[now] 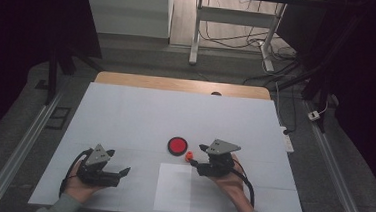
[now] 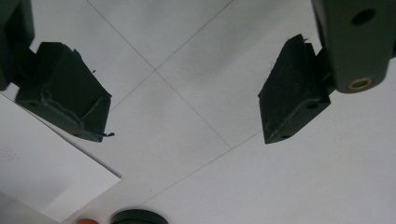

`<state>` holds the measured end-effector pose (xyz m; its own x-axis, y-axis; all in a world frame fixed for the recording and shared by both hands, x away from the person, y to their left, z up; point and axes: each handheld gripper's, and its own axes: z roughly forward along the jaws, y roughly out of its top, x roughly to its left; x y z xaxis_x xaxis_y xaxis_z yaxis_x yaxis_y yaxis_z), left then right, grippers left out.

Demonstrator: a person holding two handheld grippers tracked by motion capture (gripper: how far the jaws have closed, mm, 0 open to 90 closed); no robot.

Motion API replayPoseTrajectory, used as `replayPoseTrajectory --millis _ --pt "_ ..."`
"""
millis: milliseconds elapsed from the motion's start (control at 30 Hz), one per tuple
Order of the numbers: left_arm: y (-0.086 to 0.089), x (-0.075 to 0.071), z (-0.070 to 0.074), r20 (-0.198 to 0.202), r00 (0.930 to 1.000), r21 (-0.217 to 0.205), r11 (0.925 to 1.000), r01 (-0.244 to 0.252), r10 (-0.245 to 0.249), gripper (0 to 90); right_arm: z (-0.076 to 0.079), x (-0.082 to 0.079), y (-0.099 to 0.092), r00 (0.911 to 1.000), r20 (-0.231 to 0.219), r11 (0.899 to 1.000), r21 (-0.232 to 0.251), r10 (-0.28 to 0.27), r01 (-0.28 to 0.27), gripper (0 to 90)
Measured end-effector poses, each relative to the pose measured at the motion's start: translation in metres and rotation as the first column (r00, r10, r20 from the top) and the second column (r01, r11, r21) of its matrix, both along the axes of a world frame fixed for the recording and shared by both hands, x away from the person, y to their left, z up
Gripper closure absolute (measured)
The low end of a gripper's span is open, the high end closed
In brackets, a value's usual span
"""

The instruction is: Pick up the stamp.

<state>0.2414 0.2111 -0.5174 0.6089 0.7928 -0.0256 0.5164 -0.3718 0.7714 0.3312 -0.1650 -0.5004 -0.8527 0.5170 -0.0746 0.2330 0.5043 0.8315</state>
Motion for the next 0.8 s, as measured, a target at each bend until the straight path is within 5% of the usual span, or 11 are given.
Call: replayPoseTrajectory --millis 800 --pt "0.001 0.0 0.0 -0.004 1.0 0.0 1.0 0.003 -0.003 16.8 -0.011 0.008 0.018 0.9996 -0.029 0.998 -0.057 -0.004 0.002 44.0"
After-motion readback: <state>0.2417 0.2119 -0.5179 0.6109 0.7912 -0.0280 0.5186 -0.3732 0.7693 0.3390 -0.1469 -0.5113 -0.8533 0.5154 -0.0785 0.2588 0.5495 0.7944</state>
